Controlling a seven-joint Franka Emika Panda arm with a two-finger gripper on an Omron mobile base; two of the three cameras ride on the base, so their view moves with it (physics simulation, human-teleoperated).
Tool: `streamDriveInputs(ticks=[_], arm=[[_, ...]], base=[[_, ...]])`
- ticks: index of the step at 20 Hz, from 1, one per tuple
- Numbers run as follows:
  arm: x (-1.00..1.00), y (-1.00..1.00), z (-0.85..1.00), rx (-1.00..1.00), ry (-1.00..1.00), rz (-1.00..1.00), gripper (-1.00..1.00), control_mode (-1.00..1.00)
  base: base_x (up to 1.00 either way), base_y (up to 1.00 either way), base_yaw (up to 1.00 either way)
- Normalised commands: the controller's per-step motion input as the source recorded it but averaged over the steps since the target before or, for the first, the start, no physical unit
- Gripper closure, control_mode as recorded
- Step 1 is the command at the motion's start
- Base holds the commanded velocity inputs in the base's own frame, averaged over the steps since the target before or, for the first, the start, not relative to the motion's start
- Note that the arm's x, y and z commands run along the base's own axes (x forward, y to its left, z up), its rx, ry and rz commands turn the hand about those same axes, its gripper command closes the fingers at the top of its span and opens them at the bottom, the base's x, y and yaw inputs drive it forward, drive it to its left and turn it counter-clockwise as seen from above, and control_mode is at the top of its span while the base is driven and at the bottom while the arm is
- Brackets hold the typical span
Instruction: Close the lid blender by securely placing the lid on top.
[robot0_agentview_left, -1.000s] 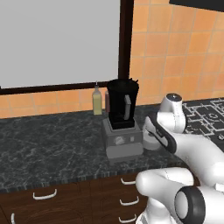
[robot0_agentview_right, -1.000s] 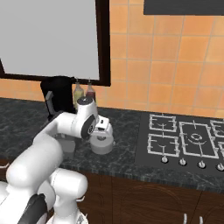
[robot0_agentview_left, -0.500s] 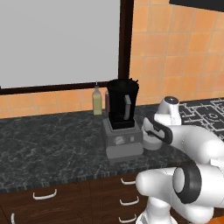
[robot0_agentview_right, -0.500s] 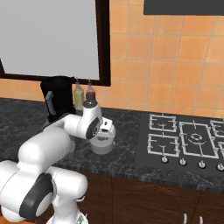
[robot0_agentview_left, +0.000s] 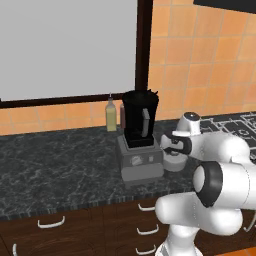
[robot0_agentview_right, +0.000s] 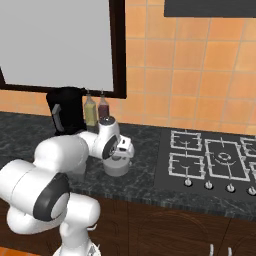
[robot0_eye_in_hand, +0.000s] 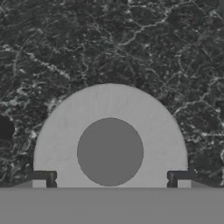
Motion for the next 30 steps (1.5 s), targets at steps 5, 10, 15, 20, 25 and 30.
streamDriveInputs(ticks=[5,10,15,20,25,30], arm=[[0.23,0.0,-0.23,0.0,0.0,0.0,-1.0,-1.0],[0.21,0.0,-0.26,0.0,0.0,0.0,1.0,-1.0],[0.0,0.0,-0.4,0.0,0.0,0.0,1.0,-1.0],[-0.22,0.0,-0.33,0.0,0.01,0.0,1.0,-1.0],[-0.05,0.0,-0.08,0.0,0.01,0.0,1.0,-1.0],[-0.11,0.0,0.04,0.0,0.0,0.0,1.0,-1.0]], base=[[0.0,0.0,0.0],[0.0,0.0,0.0],[0.0,0.0,0.0],[0.0,0.0,0.0],[0.0,0.0,0.0],[0.0,0.0,0.0]])
